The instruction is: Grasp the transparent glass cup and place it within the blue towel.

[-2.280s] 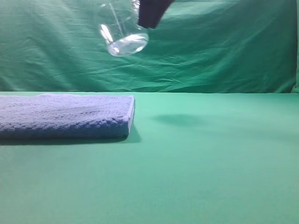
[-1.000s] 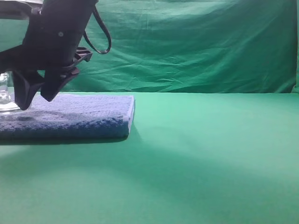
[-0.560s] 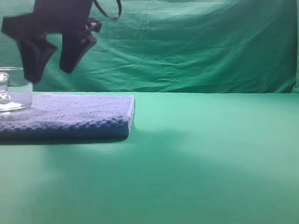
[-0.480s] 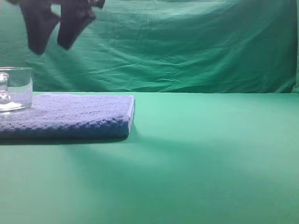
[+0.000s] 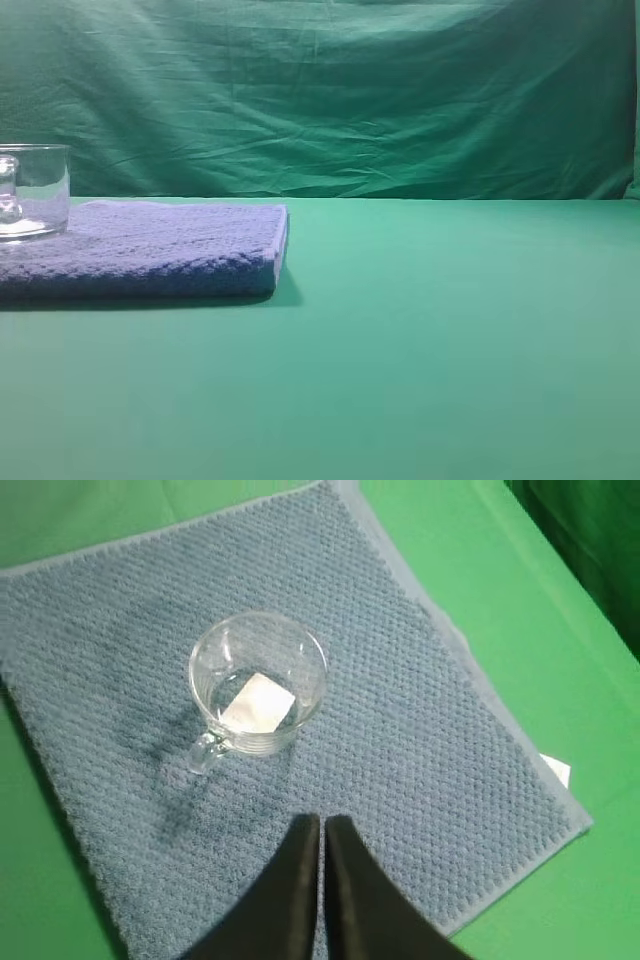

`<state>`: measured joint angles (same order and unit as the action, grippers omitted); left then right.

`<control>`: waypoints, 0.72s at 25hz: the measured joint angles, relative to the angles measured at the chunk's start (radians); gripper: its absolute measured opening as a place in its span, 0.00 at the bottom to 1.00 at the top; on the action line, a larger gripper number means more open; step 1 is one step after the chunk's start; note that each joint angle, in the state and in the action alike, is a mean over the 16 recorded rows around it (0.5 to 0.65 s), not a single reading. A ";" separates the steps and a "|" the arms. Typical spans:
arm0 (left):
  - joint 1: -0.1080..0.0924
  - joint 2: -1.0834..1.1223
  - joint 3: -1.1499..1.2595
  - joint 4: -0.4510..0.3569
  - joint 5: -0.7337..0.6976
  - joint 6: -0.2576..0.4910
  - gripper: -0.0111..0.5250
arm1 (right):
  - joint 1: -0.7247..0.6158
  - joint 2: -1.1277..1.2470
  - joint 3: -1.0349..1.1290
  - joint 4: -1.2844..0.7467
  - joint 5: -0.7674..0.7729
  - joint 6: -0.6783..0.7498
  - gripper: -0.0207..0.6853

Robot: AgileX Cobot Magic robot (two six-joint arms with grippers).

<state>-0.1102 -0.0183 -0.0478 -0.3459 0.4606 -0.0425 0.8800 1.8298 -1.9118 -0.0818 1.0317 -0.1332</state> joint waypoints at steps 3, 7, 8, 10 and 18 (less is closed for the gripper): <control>0.000 0.000 0.000 0.000 0.000 0.000 0.02 | -0.005 -0.022 -0.001 -0.032 0.059 0.069 0.03; 0.000 0.000 0.000 0.000 0.000 0.000 0.02 | -0.015 -0.065 -0.001 -0.079 0.131 0.161 0.03; 0.000 0.000 0.000 0.000 0.000 0.000 0.02 | -0.017 -0.079 -0.001 -0.090 0.146 0.181 0.03; 0.000 0.000 0.000 0.000 0.000 0.000 0.02 | -0.022 -0.109 0.000 -0.110 0.171 0.212 0.03; 0.000 0.000 0.000 0.000 0.000 0.000 0.02 | -0.036 -0.273 0.094 -0.140 0.128 0.259 0.03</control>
<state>-0.1102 -0.0183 -0.0478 -0.3459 0.4606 -0.0425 0.8444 1.5570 -1.8176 -0.2213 1.1594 0.1260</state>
